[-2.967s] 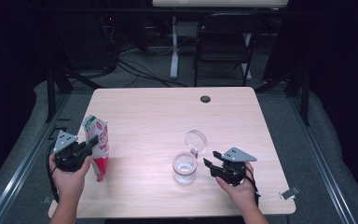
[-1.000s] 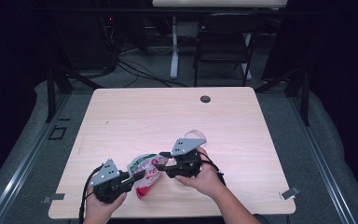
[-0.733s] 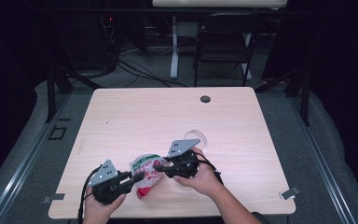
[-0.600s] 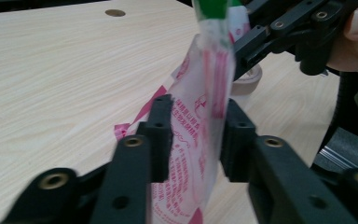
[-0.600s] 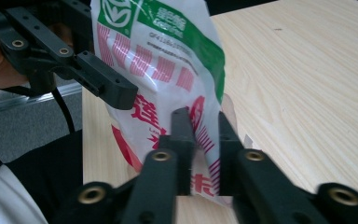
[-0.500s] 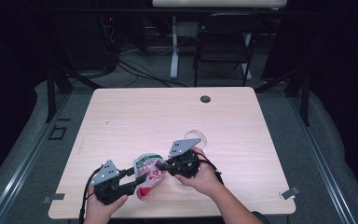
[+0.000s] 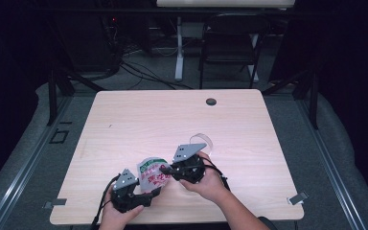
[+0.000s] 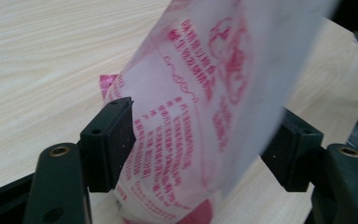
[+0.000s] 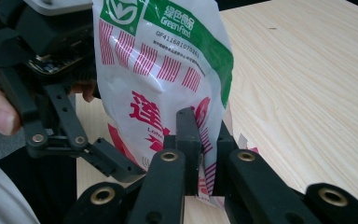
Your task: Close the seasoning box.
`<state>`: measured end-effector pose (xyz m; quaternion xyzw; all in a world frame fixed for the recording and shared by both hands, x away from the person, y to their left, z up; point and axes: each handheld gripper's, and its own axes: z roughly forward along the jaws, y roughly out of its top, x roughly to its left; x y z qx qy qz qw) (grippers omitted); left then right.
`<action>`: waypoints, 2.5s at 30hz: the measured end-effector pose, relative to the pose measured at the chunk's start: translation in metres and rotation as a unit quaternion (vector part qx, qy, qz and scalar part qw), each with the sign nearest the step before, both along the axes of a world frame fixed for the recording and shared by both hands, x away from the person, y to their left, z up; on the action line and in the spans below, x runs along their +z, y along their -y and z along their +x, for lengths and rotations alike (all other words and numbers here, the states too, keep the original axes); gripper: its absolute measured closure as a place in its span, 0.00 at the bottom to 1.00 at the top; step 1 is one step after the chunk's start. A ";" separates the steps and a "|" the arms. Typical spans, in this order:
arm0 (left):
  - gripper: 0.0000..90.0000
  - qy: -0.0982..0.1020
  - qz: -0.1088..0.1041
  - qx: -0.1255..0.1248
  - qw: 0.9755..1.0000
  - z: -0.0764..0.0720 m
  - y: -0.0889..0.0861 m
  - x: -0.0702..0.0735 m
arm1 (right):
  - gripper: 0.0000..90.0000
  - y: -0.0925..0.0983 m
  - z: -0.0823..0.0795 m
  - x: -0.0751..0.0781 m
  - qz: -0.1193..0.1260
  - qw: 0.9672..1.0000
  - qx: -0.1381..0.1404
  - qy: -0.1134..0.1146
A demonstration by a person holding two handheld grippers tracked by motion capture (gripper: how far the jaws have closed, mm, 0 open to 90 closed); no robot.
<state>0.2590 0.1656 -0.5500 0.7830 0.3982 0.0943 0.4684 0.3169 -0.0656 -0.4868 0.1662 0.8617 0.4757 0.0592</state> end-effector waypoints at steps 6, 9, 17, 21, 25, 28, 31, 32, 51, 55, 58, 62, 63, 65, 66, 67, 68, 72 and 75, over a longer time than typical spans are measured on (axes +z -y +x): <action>0.31 -0.017 0.004 0.028 0.999 0.007 -0.004 -0.011 | 0.96 0.002 0.000 -0.001 0.005 1.000 -0.003 -0.005; 0.28 -0.024 0.004 0.032 0.999 0.010 -0.004 -0.014 | 0.96 0.002 0.000 -0.001 0.004 1.000 -0.002 -0.003; 0.26 -0.050 0.003 0.028 0.998 0.016 -0.002 -0.023 | 0.95 0.002 -0.001 -0.002 0.006 1.000 -0.003 -0.001; 0.25 -0.054 0.031 0.018 0.998 0.017 0.005 -0.031 | 0.94 0.002 -0.002 -0.002 0.007 1.000 -0.004 0.000; 0.26 -0.047 0.061 0.016 0.997 0.018 0.012 -0.036 | 0.94 0.002 -0.002 -0.003 0.004 1.000 -0.005 0.002; 0.26 -0.039 0.069 0.017 0.997 0.018 0.014 -0.037 | 0.93 0.003 -0.003 -0.003 0.006 1.000 -0.005 0.001; 0.26 -0.034 0.072 0.016 0.997 0.018 0.015 -0.038 | 0.93 0.003 -0.003 -0.004 0.006 1.000 -0.006 0.001; 0.25 -0.031 0.074 0.016 0.997 0.019 0.016 -0.038 | 0.93 0.003 -0.003 -0.004 0.006 1.000 -0.006 0.001; 0.31 -0.017 0.092 0.024 0.995 0.020 0.020 -0.038 | 0.93 0.002 -0.005 -0.005 0.008 1.000 -0.013 0.002; 0.35 -0.008 0.108 0.033 0.994 0.018 0.022 -0.038 | 0.92 0.003 -0.004 -0.005 0.007 1.000 -0.012 0.000; 0.39 -0.002 0.118 0.034 0.992 0.017 0.024 -0.038 | 0.92 0.003 -0.004 -0.005 0.010 1.000 -0.013 -0.001; 0.45 0.003 0.125 0.035 0.992 0.016 0.025 -0.038 | 0.91 0.004 -0.004 -0.005 0.012 1.000 -0.012 -0.002; 0.47 0.006 0.125 0.036 0.991 0.016 0.025 -0.038 | 0.91 0.004 -0.004 -0.005 0.012 1.000 -0.012 -0.001; 0.49 0.006 0.124 0.038 0.992 0.016 0.025 -0.038 | 0.91 0.004 -0.004 -0.005 0.012 1.000 -0.012 -0.002; 0.50 0.007 0.124 0.038 0.992 0.016 0.025 -0.038 | 0.91 0.004 -0.004 -0.005 0.012 1.000 -0.012 -0.002; 0.52 0.007 0.124 0.038 0.992 0.016 0.025 -0.038 | 0.91 0.004 -0.004 -0.005 0.012 1.000 -0.012 -0.002; 0.54 0.012 0.125 0.039 0.991 0.015 0.024 -0.037 | 0.91 0.004 -0.004 -0.005 0.014 1.000 -0.010 -0.002; 0.60 0.021 0.121 0.040 0.992 0.013 0.023 -0.037 | 0.90 0.004 -0.004 -0.004 0.017 1.000 -0.009 -0.001; 0.61 0.026 0.120 0.039 0.992 0.013 0.023 -0.037 | 0.90 0.004 -0.005 -0.004 0.018 1.000 -0.008 0.000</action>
